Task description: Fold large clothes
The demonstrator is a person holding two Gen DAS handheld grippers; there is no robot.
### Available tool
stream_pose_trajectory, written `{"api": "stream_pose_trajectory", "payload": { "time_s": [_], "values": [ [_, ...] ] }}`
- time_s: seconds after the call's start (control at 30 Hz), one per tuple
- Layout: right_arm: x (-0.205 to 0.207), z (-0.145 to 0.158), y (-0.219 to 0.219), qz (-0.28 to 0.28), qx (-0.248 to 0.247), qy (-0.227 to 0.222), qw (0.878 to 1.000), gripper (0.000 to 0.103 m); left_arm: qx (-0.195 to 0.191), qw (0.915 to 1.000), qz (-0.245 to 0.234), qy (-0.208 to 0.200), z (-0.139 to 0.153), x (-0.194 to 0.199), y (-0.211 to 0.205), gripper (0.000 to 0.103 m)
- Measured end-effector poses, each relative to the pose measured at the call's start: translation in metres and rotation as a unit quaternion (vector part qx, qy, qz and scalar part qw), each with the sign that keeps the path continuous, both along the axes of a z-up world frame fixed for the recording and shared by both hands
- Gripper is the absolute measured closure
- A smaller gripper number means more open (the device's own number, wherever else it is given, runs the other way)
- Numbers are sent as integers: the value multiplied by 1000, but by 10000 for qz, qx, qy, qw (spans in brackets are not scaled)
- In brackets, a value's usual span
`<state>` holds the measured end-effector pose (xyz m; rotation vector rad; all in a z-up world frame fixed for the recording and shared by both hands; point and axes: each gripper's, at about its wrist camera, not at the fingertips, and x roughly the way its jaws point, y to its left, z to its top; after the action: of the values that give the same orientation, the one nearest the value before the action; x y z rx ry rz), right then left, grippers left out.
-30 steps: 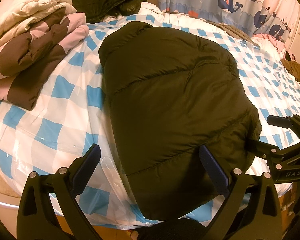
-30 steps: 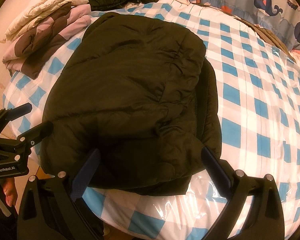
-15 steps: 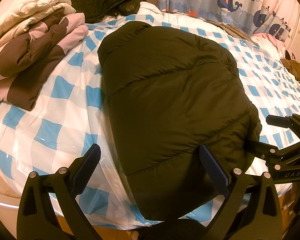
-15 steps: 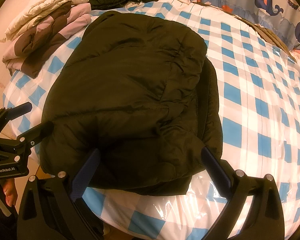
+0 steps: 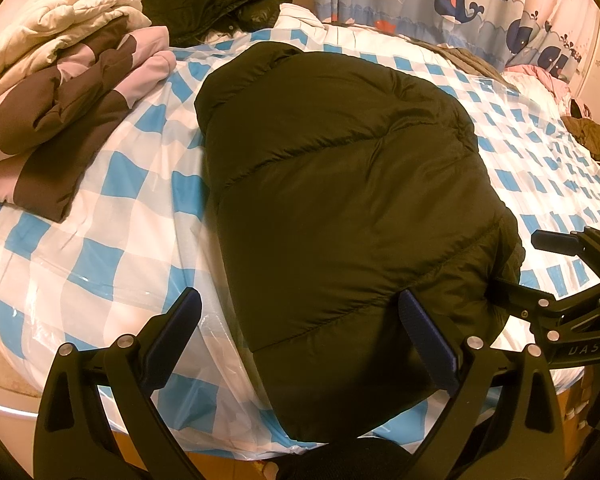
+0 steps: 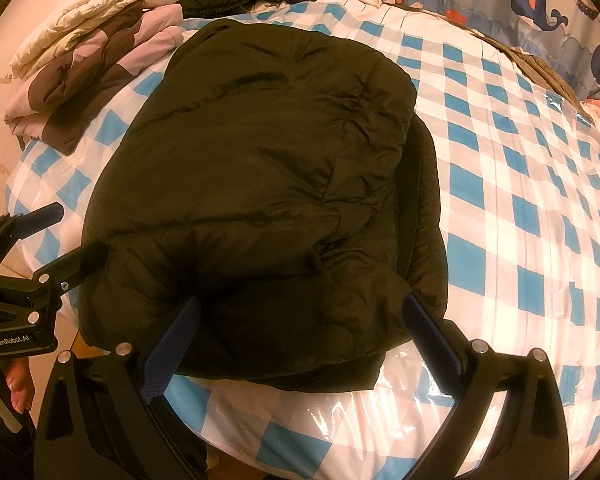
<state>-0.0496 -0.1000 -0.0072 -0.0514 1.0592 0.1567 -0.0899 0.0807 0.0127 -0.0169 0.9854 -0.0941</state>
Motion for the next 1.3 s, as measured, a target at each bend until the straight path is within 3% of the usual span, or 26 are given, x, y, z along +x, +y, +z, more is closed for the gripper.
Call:
{"api": "stream_pose_trajectory", "payload": {
  "time_s": [1.3],
  "values": [
    [-2,-9,3,22,34,46,10000,6,14,10000,-18,81,-7,3,2,8]
  ]
}}
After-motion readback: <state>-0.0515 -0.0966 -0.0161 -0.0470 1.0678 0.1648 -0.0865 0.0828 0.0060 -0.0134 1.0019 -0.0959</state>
